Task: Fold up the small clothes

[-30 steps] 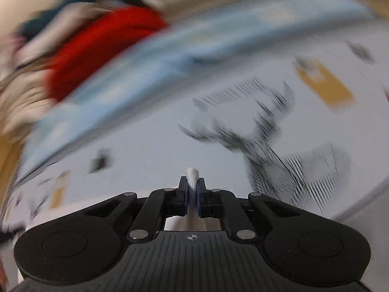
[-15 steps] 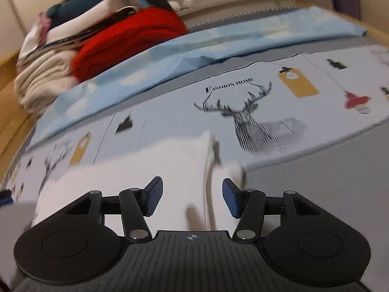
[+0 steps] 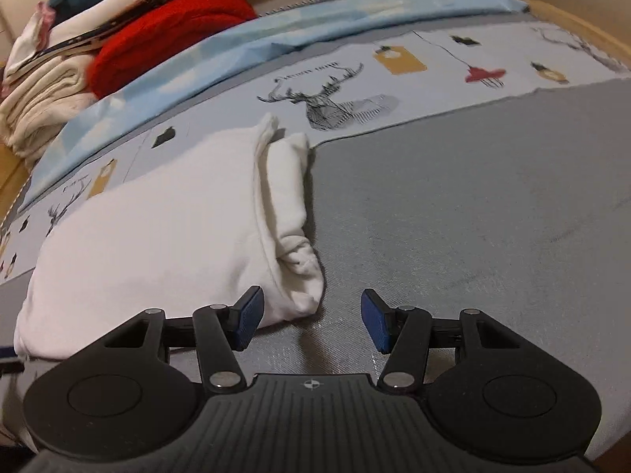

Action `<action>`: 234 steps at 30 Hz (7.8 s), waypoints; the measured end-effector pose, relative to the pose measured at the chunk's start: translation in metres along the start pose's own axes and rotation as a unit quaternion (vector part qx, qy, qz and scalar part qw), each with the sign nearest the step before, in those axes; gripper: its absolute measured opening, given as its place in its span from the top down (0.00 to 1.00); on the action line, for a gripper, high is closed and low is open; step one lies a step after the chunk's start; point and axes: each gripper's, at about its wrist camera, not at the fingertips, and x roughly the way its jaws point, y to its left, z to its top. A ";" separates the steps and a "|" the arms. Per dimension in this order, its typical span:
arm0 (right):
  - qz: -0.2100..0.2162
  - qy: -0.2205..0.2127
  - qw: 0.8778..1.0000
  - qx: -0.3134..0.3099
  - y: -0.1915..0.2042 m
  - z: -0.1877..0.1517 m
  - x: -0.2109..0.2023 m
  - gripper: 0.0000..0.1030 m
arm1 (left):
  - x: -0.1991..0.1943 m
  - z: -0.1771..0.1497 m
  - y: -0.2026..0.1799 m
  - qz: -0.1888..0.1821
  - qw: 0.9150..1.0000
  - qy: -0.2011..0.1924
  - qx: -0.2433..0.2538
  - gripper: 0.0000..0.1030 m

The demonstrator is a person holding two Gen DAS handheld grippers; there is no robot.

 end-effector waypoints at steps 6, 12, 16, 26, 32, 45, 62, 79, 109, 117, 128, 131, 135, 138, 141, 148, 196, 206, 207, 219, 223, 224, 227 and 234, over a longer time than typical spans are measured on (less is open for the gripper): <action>-0.005 -0.027 0.993 -0.119 0.031 0.000 0.018 0.51 | 0.008 0.001 -0.008 -0.001 1.000 -0.006 0.020 0.39; -0.009 0.001 0.989 -0.145 0.040 0.004 0.022 0.97 | -0.007 -0.006 0.003 -0.016 0.999 -0.018 0.027 0.94; -0.013 0.012 0.992 -0.127 0.026 0.006 0.021 0.97 | -0.005 -0.017 0.018 -0.011 1.000 0.005 0.015 1.00; -0.066 0.023 0.982 -0.176 0.042 -0.006 0.029 0.48 | -0.017 -0.021 0.015 0.031 0.999 0.022 0.010 0.20; -0.045 -0.078 0.980 -0.179 0.065 -0.027 -0.024 0.32 | -0.074 -0.030 -0.017 0.119 0.988 -0.070 -0.068 0.00; 0.002 -0.133 0.974 -0.183 0.124 -0.092 -0.042 0.22 | -0.096 -0.048 -0.031 0.216 0.958 -0.111 -0.155 0.00; -0.010 -0.098 0.976 -0.194 0.141 -0.112 -0.021 0.22 | -0.100 -0.047 -0.010 0.215 0.951 -0.115 -0.192 0.00; 0.030 -0.073 0.954 -0.289 0.208 -0.145 -0.009 0.22 | -0.099 -0.046 -0.003 0.221 0.950 -0.105 -0.192 0.00; -0.024 -0.175 0.836 -0.520 0.411 -0.183 0.092 0.19 | -0.123 -0.067 0.067 0.173 0.916 -0.096 -0.349 0.00; -0.014 -0.094 0.872 -0.480 0.433 -0.154 0.102 0.92 | -0.119 -0.069 0.074 0.169 0.910 -0.088 -0.369 0.00; 0.149 -0.096 0.981 -0.080 0.324 0.019 0.045 0.94 | -0.094 -0.054 0.070 0.213 0.899 -0.045 -0.380 0.00; 0.153 -0.150 0.973 0.086 0.215 0.049 0.016 0.94 | -0.086 -0.045 0.056 0.218 0.905 -0.042 -0.363 0.00; 0.086 -0.145 0.937 0.306 0.064 0.008 0.031 0.94 | -0.073 -0.031 0.036 0.228 0.917 -0.033 -0.327 0.00; 0.081 -0.094 0.917 0.379 0.000 -0.026 0.067 0.93 | -0.063 -0.026 0.021 0.239 0.923 -0.023 -0.302 0.00; 0.143 -0.086 0.889 0.425 -0.026 -0.040 0.077 0.83 | -0.056 -0.024 0.014 0.251 0.927 -0.017 -0.279 0.00; 0.155 -0.101 0.894 0.408 -0.029 -0.030 0.058 0.35 | -0.048 -0.021 0.018 0.240 0.927 -0.006 -0.288 0.00; 0.038 0.011 0.979 0.201 -0.074 0.074 0.048 0.27 | 0.167 0.226 -0.095 -0.110 0.969 -0.018 -0.221 0.00; 0.131 0.050 0.962 0.232 -0.017 -0.041 0.037 0.06 | 0.210 0.244 -0.097 -0.191 0.948 0.022 -0.252 0.35; 0.122 0.038 0.964 0.232 -0.013 -0.042 0.041 0.07 | 0.208 0.245 -0.102 -0.174 0.959 0.015 -0.225 0.61; 0.052 0.003 0.998 0.046 0.034 0.118 0.159 0.86 | 0.178 0.228 -0.004 -0.121 0.951 -0.017 -0.285 0.86; 0.039 -0.021 0.999 -0.031 0.075 0.186 0.217 0.89 | 0.167 0.222 0.009 -0.110 0.958 -0.019 -0.264 0.84; 0.036 -0.024 0.998 -0.049 0.084 0.197 0.227 0.90 | 0.166 0.221 0.010 -0.112 0.958 -0.019 -0.263 0.81; 0.014 -0.029 0.995 -0.093 0.110 0.224 0.260 0.92 | 0.165 0.214 0.014 -0.130 0.955 -0.020 -0.264 0.79; 0.008 -0.047 0.997 -0.061 0.105 0.234 0.260 0.64 | 0.153 0.200 0.031 -0.124 0.962 -0.016 -0.243 0.33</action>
